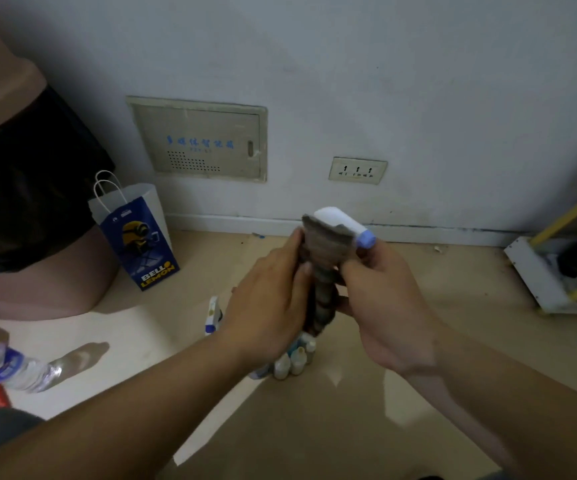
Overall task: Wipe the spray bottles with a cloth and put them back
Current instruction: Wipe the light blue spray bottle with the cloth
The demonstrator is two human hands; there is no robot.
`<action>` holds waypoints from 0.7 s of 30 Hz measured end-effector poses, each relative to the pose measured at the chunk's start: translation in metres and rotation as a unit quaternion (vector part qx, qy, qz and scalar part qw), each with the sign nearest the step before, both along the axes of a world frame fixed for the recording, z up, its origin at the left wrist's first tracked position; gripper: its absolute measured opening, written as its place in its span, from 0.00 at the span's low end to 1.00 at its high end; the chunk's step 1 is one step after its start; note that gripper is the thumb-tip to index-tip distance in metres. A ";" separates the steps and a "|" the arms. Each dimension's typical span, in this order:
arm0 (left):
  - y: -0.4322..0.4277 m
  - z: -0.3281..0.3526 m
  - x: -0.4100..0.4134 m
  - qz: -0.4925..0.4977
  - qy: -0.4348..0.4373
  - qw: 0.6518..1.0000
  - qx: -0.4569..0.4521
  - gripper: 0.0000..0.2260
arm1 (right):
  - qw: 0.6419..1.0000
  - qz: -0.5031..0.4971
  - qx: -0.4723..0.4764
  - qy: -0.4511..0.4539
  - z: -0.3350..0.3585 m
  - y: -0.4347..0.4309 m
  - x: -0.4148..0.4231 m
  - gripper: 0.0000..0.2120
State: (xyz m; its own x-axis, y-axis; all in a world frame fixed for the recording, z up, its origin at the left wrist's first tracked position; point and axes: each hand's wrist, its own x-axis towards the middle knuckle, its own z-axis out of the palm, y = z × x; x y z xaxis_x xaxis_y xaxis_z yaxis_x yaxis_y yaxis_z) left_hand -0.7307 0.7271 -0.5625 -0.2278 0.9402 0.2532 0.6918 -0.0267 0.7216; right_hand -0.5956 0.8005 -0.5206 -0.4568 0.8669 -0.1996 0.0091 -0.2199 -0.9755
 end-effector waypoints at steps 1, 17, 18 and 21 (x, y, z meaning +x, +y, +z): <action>0.002 -0.002 -0.007 0.012 -0.042 0.999 -0.016 0.18 | 1.000 -0.004 0.007 0.004 0.001 -0.001 -0.001 0.12; -0.007 0.026 -0.013 -0.004 -0.193 0.972 -0.134 0.12 | 0.996 0.086 0.025 -0.016 0.007 0.011 0.004 0.13; -0.006 0.025 -0.018 -0.006 -0.214 0.966 -0.143 0.09 | 0.996 0.087 0.021 -0.008 0.009 0.016 0.006 0.13; -0.006 0.028 -0.016 -0.007 -0.240 0.960 -0.143 0.11 | 0.993 0.115 0.002 0.014 0.013 0.028 0.014 0.14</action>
State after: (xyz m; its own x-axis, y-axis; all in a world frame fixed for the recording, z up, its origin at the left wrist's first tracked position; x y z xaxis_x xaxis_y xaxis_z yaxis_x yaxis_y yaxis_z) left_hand -0.7465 0.7215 -0.5344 -0.2406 0.9593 -0.1481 0.2778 0.2143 0.9364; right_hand -0.5820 0.8281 -0.5078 -0.6476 0.7403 -0.1805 0.0310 -0.2110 -0.9770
